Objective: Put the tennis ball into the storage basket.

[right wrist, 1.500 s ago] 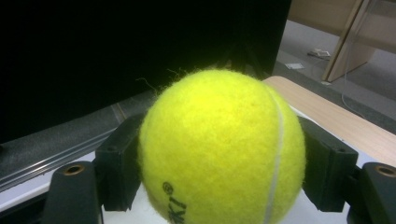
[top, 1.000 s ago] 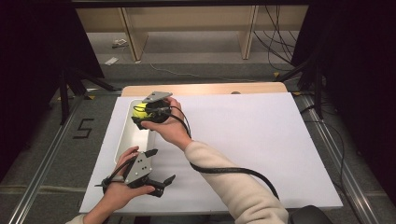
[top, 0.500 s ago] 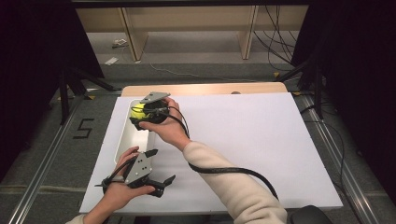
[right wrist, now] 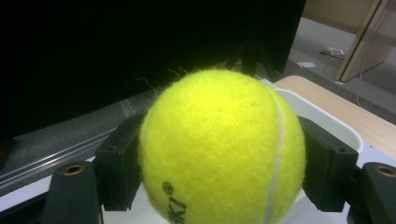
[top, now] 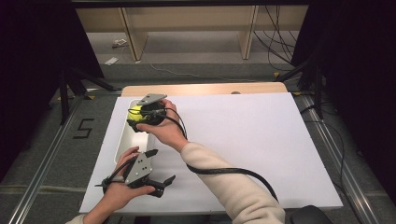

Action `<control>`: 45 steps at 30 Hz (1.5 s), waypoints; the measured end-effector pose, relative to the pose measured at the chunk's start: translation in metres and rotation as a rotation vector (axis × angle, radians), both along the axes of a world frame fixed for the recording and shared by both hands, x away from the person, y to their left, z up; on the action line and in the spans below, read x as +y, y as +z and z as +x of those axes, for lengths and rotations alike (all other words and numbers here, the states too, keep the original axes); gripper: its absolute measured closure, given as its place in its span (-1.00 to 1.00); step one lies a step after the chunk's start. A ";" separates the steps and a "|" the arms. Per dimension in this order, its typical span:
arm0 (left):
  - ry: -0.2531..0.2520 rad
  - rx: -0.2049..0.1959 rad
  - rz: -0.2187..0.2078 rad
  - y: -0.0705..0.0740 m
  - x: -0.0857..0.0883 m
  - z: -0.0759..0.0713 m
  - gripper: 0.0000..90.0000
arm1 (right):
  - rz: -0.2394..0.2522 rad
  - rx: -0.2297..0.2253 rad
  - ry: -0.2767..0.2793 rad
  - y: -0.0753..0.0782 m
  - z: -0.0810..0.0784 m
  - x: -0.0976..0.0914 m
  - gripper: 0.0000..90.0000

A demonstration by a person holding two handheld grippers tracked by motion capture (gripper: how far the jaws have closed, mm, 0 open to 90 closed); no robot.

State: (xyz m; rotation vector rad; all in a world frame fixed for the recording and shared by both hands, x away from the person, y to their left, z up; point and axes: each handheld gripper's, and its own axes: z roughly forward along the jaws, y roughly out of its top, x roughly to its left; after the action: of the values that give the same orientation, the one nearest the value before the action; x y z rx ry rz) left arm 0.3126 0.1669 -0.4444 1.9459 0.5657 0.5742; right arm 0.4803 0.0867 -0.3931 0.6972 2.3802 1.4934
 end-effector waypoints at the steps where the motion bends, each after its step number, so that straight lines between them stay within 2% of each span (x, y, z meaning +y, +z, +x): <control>1: 0.000 0.000 0.000 0.000 0.000 0.000 -1.00 | 0.001 -0.003 -0.001 0.000 0.000 0.001 -0.41; 45: -0.004 0.001 0.005 0.000 0.000 0.000 -0.99 | -0.031 0.042 0.033 -0.016 0.001 0.015 -0.41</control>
State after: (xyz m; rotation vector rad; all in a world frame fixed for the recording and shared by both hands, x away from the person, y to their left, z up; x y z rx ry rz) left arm 0.3123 0.1670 -0.4447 1.9518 0.5620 0.5723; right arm 0.4814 0.1018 -0.4092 0.6916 2.4519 1.4655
